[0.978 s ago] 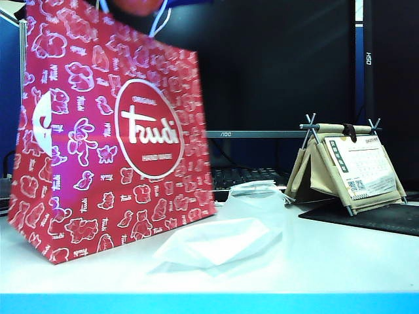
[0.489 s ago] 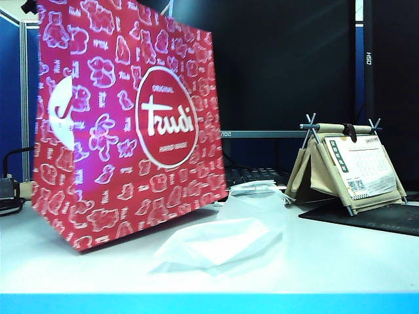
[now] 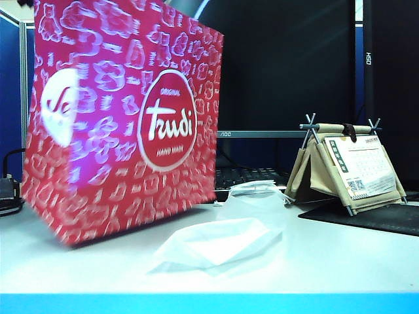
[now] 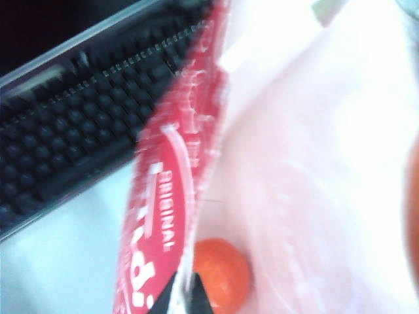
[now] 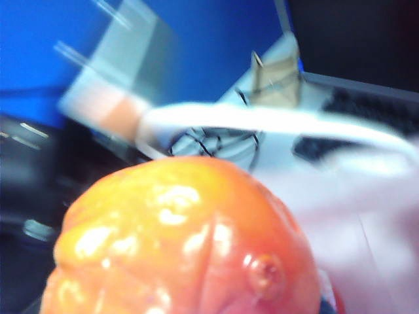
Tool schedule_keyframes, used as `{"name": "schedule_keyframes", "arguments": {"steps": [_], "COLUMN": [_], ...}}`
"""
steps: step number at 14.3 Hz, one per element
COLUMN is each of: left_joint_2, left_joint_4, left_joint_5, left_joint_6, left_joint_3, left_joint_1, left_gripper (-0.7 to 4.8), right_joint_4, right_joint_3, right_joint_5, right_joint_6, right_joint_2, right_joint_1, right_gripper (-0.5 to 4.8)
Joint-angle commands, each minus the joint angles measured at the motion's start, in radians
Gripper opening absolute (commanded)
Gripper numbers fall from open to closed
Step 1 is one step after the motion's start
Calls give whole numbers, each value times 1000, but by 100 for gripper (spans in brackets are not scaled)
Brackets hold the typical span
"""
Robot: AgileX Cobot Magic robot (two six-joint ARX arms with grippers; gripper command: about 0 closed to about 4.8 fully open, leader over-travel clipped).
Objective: Open the paper bag and put two oranges into the paper bag.
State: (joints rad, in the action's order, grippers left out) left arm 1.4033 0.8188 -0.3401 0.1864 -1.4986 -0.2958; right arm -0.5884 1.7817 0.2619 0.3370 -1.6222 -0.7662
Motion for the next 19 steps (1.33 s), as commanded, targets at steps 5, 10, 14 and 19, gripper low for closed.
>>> {"name": "schedule_keyframes", "arguments": {"steps": [5, 10, 14, 19], "left_joint_2": [-13, -13, -13, -12], "left_joint_4": [-12, -13, -18, -28], "left_joint_5": [-46, -46, -46, -46], "left_joint_6": [-11, -11, -11, -11], "left_joint_3": [-5, -5, -5, -5], "left_joint_1": [0, 0, 0, 0], "left_gripper": [-5, -5, -5, -5], "right_joint_4": [-6, -6, -10, 26], "right_joint_3": [4, 4, 4, 5], "right_joint_5": [7, -2, -1, 14], "right_joint_6": [3, 3, 27, 18], "right_joint_2": [-10, -13, -13, -4], "right_joint_1": [3, 3, 3, 1], "right_gripper": [4, 295, 479, 366]}}
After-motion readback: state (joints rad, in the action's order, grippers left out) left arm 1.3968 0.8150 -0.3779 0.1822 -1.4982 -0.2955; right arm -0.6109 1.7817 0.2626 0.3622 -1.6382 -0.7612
